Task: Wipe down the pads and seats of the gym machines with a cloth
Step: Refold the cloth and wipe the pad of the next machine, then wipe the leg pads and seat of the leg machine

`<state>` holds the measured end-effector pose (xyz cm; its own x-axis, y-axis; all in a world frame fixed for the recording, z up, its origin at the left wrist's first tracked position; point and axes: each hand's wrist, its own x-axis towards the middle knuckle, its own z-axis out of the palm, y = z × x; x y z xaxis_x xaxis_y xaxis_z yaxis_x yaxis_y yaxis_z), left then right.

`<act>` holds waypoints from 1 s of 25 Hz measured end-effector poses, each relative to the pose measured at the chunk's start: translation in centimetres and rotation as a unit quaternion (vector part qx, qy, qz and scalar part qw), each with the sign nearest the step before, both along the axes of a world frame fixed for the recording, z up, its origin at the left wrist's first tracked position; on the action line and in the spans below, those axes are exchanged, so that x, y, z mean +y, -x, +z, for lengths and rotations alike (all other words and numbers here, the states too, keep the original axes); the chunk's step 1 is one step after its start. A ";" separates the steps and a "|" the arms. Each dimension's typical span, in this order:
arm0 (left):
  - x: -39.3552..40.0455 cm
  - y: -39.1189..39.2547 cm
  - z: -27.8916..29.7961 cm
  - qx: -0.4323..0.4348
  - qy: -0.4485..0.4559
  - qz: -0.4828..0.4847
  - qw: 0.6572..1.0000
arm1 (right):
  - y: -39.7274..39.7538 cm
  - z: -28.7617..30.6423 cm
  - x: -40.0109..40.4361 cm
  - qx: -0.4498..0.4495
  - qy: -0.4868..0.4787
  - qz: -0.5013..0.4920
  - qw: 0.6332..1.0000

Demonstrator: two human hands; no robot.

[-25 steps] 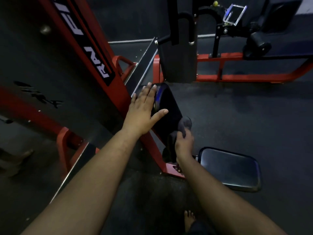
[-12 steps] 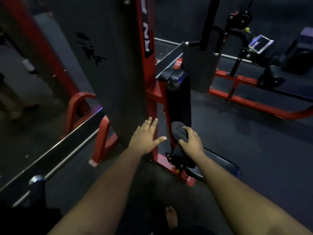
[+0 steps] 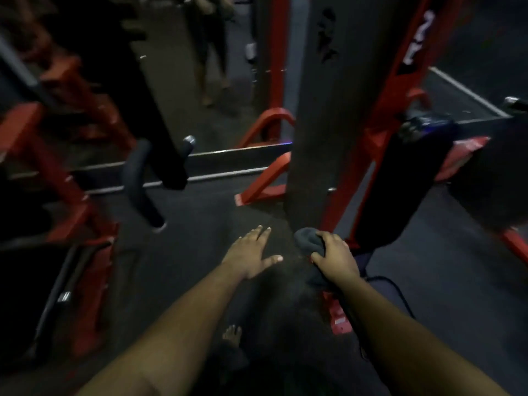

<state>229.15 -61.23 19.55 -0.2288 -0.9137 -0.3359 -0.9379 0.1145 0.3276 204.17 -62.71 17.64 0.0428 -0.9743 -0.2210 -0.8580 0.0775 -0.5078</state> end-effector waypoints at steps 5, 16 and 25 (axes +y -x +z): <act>14.0 0.0 -0.5 -0.009 -0.021 0.161 0.987 | -2.1 -0.8 5.0 -0.011 -0.002 0.153 0.988; 35.8 -3.6 1.8 -0.038 -0.027 0.382 0.923 | -13.4 1.1 18.0 -0.056 -0.005 0.382 0.923; 54.3 -8.3 1.3 -0.034 -0.030 0.528 0.848 | -24.7 1.3 32.6 -0.044 -0.008 0.538 0.842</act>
